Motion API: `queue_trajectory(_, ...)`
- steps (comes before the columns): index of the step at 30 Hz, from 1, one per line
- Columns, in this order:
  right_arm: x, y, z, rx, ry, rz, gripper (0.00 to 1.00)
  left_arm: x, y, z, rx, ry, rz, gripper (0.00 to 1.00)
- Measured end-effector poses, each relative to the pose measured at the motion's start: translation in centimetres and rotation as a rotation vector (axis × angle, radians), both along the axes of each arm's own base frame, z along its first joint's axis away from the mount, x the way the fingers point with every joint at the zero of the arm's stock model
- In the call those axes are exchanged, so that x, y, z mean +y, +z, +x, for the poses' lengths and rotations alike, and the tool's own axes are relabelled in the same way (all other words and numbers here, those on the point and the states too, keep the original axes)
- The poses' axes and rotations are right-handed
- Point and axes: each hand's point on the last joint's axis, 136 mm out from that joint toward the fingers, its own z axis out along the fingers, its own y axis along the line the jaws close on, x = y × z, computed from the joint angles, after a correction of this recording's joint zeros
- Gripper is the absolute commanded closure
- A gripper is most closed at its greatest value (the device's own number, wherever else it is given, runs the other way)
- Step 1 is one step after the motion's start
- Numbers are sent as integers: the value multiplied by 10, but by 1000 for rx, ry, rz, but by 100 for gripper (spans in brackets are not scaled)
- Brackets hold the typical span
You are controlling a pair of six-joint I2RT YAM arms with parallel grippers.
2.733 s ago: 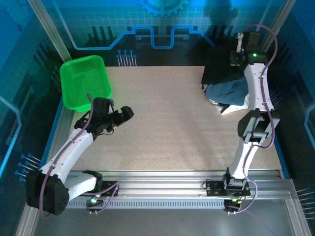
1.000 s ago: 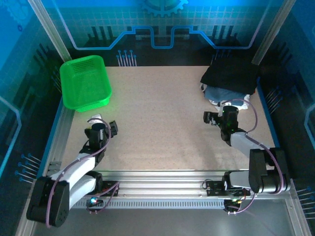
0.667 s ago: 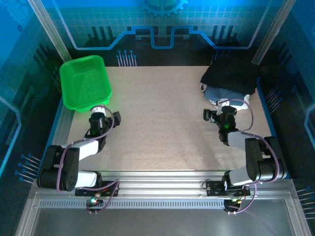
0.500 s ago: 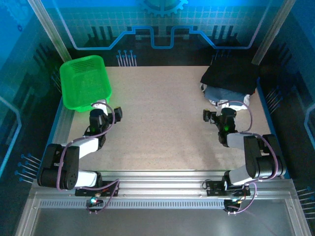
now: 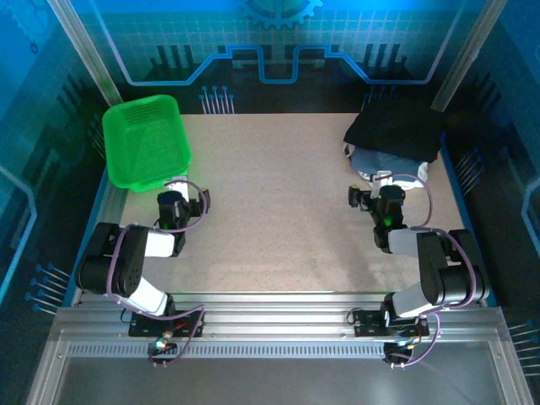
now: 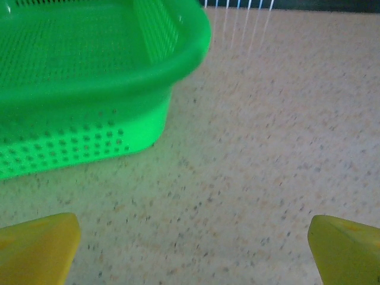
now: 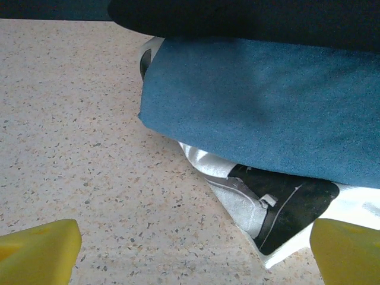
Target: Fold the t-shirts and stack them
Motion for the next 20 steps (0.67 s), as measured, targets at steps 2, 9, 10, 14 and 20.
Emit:
queue_trajectory(2, 1, 0, 0, 0, 4, -3, 0, 2, 1, 0, -8, 9, -7, 1)
queue_trajectory(9, 2, 0, 0, 0, 8, -9, 0, 3, 9, 3, -44, 13, -14, 1)
queue_trajectory(10, 2, 0, 0, 0, 8, -9, 0, 3, 10, 4, -45, 13, -14, 1)
queue_trajectory(14, 2, 0, 0, 1, 8, -9, 0, 3, 10, 4, -48, 13, -14, 1)
queue_trajectory(20, 2, 0, 0, 0, 9, -9, 0, 3, 11, 4, -52, 13, -14, 1)
